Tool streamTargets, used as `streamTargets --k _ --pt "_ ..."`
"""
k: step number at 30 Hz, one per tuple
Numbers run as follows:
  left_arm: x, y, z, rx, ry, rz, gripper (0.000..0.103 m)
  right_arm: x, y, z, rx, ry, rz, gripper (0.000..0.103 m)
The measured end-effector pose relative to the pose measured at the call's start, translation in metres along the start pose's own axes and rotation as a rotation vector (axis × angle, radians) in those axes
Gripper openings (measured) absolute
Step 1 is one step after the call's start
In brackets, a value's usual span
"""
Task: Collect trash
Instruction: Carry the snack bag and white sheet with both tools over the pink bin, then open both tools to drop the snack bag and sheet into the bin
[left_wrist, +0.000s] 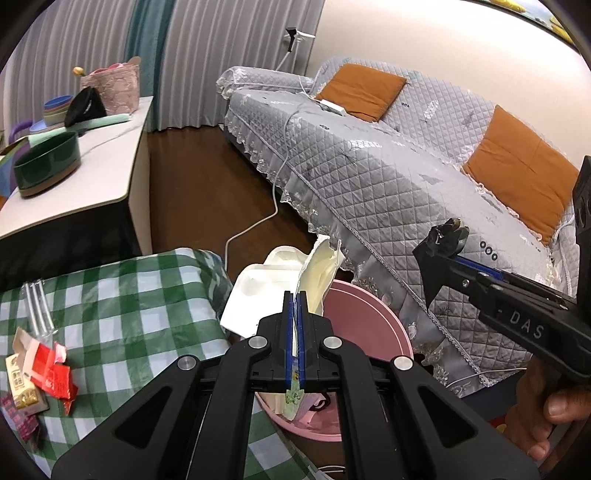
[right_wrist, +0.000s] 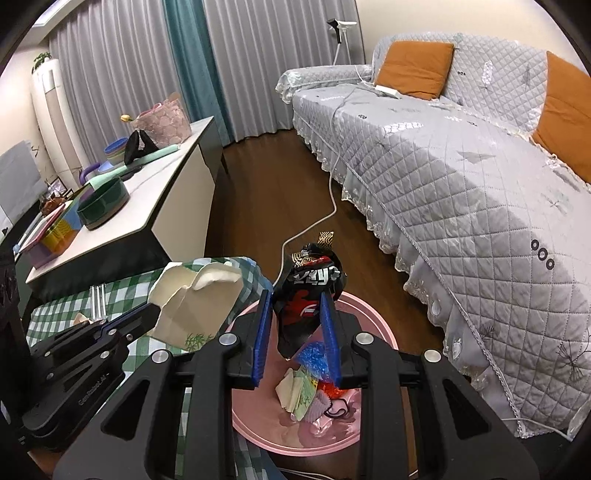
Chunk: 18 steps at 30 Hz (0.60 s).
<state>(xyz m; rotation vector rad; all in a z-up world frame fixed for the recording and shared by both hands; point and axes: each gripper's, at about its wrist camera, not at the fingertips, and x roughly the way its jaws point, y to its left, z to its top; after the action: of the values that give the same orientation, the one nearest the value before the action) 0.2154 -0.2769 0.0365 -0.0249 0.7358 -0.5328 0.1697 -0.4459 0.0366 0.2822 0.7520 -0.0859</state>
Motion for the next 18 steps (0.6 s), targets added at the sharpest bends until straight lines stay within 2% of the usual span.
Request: streamTargets --k 9,10,11,14,18 --pt "0.012 -0.002 0.001 0.001 0.026 -0.029 0.002 0.008 -0.006 -0.002 0.015 0.021 -0.01 0.029" --pt "0.013 -0.002 0.001 0.003 0.028 -0.031 0.002 0.009 -0.007 -0.002 0.02 0.025 -0.014 0.031" --pt "0.013 -0.001 0.002 0.003 0.027 -0.029 0.003 0.009 -0.008 -0.002 0.023 0.027 -0.015 0.038" --pt "0.011 0.001 0.002 -0.002 0.02 -0.027 0.013 0.008 -0.009 -0.001 0.035 0.022 -0.024 0.053" --pt "0.008 0.004 0.002 -0.004 0.014 -0.017 0.014 0.007 -0.007 0.0 0.023 0.015 -0.029 0.054"
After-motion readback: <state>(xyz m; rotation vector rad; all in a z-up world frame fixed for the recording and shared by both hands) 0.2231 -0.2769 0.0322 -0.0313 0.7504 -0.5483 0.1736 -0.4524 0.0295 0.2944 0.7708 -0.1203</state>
